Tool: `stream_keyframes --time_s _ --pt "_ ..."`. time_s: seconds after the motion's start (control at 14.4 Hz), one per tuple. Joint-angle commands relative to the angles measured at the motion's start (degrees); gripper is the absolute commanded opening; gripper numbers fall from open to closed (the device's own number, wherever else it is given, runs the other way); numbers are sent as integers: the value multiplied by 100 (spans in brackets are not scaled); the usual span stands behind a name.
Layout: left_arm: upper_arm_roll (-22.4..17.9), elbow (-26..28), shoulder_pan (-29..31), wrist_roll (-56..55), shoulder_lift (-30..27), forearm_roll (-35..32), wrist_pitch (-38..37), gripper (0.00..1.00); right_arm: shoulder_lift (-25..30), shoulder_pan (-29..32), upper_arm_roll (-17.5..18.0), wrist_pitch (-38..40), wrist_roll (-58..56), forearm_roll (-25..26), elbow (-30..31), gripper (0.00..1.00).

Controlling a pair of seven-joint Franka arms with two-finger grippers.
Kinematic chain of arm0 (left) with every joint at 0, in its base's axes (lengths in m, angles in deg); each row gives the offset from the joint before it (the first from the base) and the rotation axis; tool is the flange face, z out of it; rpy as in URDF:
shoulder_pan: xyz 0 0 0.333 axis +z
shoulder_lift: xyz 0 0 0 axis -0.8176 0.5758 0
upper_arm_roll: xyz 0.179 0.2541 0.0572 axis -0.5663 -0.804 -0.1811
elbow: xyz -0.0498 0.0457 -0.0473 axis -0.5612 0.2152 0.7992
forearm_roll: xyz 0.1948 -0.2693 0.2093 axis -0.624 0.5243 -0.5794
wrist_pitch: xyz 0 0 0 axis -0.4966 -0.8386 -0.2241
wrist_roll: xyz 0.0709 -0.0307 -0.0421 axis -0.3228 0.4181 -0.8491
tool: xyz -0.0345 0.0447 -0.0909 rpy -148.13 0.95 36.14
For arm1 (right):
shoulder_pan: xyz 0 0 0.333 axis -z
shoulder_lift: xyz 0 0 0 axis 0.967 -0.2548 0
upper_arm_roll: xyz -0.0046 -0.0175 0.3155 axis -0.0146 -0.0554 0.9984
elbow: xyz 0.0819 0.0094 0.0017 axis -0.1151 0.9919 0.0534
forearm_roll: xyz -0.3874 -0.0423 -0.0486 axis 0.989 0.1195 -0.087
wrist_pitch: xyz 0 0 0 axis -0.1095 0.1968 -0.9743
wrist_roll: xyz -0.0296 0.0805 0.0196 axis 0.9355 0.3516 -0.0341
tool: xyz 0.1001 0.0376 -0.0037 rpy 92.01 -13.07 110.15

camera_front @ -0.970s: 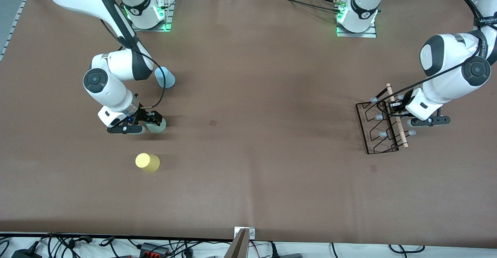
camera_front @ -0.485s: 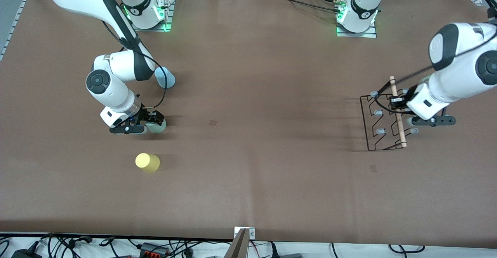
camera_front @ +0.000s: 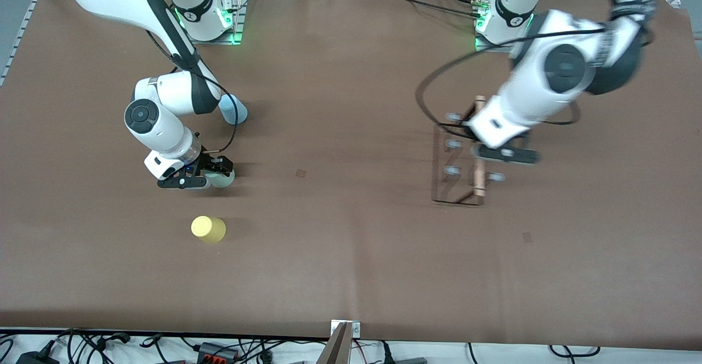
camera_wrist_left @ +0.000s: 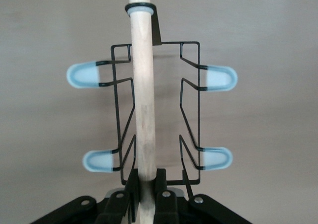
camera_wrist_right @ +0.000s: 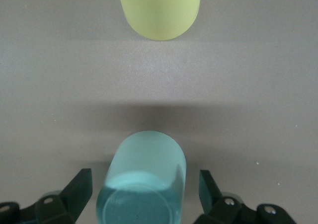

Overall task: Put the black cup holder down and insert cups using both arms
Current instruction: 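Carry the wire holder to mid-table with the left gripper and set it down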

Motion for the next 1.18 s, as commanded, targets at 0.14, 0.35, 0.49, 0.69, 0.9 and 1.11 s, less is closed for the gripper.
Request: stream_keyframes --time_s 0.14,0.35,0.49,0.69,0.9,1.11 --pt "31 -429 -1102 -1250 740 -95 678 1 65 -79 -9 77 137 -31 74 46" --pt "48 -507 -1447 -2069 969 -427 961 1 117 -71 -9 94 24 -31 30 16" --pt "49 -516 -1631 -2517 1136 -491 1180 1 283 -62 -18 496 -108 4 -127 15" --pt "40 -516 -1773 -2791 1391 -500 1480 1 617 -9 -35 1174 -530 4 -409 15" --pt "49 -508 -1799 -2888 1444 -649 1533 57 943 -9 -44 1517 -584 48 -498 15" --pt "22 -516 -1747 -2810 1296 -658 1385 100 1233 -18 -44 2000 -575 48 -646 15"
